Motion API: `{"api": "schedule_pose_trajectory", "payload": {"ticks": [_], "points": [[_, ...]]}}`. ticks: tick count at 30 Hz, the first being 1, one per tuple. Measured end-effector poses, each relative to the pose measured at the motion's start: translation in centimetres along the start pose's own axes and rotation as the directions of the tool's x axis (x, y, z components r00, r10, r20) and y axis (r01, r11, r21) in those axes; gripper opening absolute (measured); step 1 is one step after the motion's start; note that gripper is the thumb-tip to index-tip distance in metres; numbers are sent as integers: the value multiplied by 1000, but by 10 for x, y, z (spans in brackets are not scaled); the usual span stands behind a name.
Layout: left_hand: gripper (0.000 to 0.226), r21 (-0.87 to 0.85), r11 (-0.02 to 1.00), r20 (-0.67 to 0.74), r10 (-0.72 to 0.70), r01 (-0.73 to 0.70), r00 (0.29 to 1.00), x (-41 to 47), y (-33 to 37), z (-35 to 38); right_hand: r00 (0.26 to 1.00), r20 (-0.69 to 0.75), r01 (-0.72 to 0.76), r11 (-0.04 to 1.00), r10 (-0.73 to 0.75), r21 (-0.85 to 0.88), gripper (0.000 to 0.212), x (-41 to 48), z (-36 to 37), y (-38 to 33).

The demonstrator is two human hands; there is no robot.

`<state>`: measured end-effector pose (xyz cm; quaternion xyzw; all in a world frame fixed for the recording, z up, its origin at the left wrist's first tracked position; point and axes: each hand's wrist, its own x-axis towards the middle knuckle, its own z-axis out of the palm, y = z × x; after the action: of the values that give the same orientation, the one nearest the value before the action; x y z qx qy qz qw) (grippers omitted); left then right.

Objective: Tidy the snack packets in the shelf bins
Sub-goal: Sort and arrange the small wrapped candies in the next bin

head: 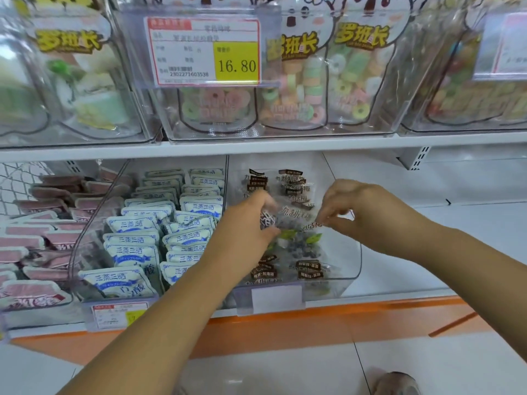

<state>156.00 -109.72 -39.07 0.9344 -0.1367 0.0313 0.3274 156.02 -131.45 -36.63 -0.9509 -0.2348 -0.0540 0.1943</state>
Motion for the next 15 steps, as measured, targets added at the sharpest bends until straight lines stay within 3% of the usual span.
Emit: {"api": "schedule_pose_trajectory", "payload": {"ticks": [3, 10, 15], "points": [[24, 67, 997, -29, 36, -34, 999, -1, -4, 1, 984, 179, 31, 990, -5, -141, 14, 8, -5, -9], [28, 110, 991, -58, 80, -73, 995, 1, -6, -5, 968, 200, -111, 971, 155, -214, 18, 15, -14, -21], [35, -54, 998, 0, 8, -8, 1000, 2, -16, -24, 789, 588, 40, 941, 176, -336, 35, 24, 15, -25]]}}
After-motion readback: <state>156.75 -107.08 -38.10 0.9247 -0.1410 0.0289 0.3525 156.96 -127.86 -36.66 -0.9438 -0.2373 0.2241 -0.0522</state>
